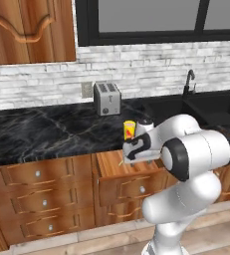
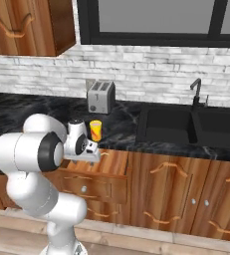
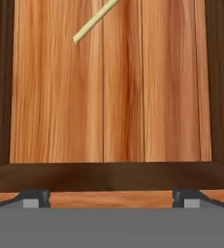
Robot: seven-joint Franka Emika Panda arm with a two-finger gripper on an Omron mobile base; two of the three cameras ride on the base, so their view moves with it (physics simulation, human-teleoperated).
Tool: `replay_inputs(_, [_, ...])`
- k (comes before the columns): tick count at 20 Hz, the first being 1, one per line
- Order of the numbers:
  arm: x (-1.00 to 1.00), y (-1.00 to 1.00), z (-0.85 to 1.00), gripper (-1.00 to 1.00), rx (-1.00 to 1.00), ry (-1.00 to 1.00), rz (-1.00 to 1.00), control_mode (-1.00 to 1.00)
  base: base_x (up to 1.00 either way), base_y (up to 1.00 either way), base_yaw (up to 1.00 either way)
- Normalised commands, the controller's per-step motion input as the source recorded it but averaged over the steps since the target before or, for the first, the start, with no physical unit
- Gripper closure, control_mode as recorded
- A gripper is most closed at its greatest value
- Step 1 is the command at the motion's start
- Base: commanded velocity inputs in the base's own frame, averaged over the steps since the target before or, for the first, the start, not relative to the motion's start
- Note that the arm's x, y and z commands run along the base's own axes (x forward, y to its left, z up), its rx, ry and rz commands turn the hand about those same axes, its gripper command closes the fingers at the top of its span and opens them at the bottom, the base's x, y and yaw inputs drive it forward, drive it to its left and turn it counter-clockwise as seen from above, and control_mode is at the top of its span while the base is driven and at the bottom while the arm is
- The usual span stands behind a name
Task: Pick up the straw from the right drawer and put it inside the smoothie cup.
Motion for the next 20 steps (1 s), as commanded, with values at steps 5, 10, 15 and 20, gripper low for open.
replay_inputs(5, [0.31, 0.0, -0.28, -1.0, 0.0, 0.0, 0.0, -1.0, 0.0, 0.0, 0.0])
replay_inputs(10, [0.33, 0.0, -0.32, -1.0, 0.0, 0.0, 0.0, -1.0, 0.0, 0.0, 0.0])
replay_inputs(15, [0.28, 0.0, -0.32, -1.0, 0.0, 0.0, 0.0, -1.0, 0.0, 0.0, 0.0])
replay_inputs(20, [0.22, 0.0, -0.36, -1.0, 0.0, 0.0, 0.0, -1.0, 0.0, 0.0, 0.0])
